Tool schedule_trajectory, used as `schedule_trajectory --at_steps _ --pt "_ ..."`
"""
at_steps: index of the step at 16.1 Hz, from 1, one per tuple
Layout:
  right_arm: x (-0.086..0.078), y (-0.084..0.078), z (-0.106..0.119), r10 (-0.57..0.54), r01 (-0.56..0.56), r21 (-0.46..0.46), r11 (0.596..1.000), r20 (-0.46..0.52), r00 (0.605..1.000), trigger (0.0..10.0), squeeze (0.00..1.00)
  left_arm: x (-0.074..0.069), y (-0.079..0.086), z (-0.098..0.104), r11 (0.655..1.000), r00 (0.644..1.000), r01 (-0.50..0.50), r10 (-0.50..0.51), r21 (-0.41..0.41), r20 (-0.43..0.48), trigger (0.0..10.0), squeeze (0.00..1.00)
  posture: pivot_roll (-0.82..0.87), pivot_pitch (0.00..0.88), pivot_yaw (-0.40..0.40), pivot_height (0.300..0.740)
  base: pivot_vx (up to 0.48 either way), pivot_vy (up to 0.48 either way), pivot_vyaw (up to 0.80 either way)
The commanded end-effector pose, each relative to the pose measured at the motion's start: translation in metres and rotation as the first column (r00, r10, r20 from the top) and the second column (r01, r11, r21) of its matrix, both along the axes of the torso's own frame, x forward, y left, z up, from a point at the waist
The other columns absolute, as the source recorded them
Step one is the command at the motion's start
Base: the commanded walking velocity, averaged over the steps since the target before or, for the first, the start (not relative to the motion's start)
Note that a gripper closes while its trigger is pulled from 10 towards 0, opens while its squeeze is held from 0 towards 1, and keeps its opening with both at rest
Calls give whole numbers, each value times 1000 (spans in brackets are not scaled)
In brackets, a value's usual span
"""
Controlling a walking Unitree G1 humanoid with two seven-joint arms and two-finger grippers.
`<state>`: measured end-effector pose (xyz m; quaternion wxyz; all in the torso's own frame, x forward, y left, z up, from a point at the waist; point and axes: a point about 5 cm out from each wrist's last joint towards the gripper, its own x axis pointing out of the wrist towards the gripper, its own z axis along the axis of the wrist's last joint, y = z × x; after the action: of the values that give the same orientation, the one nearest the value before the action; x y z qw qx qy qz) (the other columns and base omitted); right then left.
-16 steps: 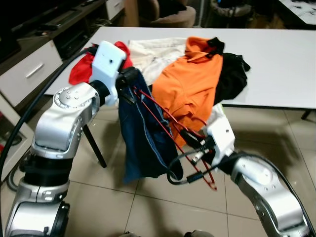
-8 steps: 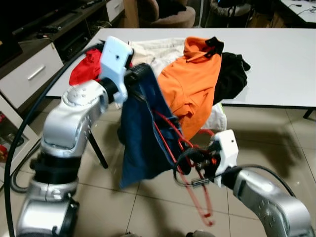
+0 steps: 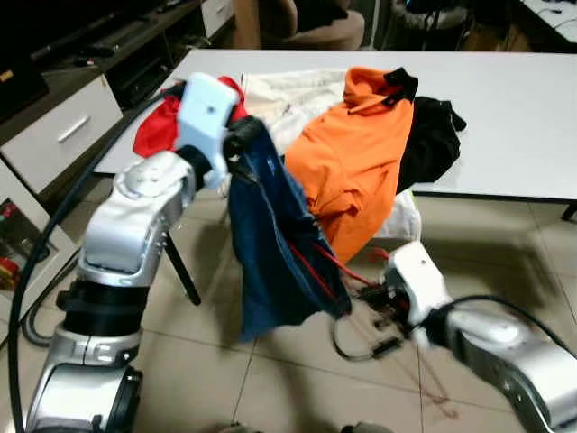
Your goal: Hang hanger
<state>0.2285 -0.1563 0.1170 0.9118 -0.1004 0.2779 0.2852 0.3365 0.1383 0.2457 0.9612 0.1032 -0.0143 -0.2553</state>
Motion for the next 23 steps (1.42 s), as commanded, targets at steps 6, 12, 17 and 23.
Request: schedule_trajectory --at_steps 6,12,17,23 --pt "30 18 60 107 -109 -15 994 368 924 10000 0 -17 -24 7 983 986 158 -162 89 47 10000 0 -168 0 80 740 0 0 0" --pt "14 14 34 226 -218 -72 973 123 966 10000 0 -5 -4 2 965 992 11 -43 263 118 10000 0 -157 0 73 740 0 0 0" --pt "15 19 42 200 -202 -11 979 221 955 10000 0 -1 4 16 983 990 12 -38 185 137 10000 0 -161 0 92 740 0 0 0" --pt "27 30 67 200 -236 73 969 332 922 10000 0 -6 -7 6 963 985 90 -124 252 120 10000 0 -159 0 86 740 0 0 0"
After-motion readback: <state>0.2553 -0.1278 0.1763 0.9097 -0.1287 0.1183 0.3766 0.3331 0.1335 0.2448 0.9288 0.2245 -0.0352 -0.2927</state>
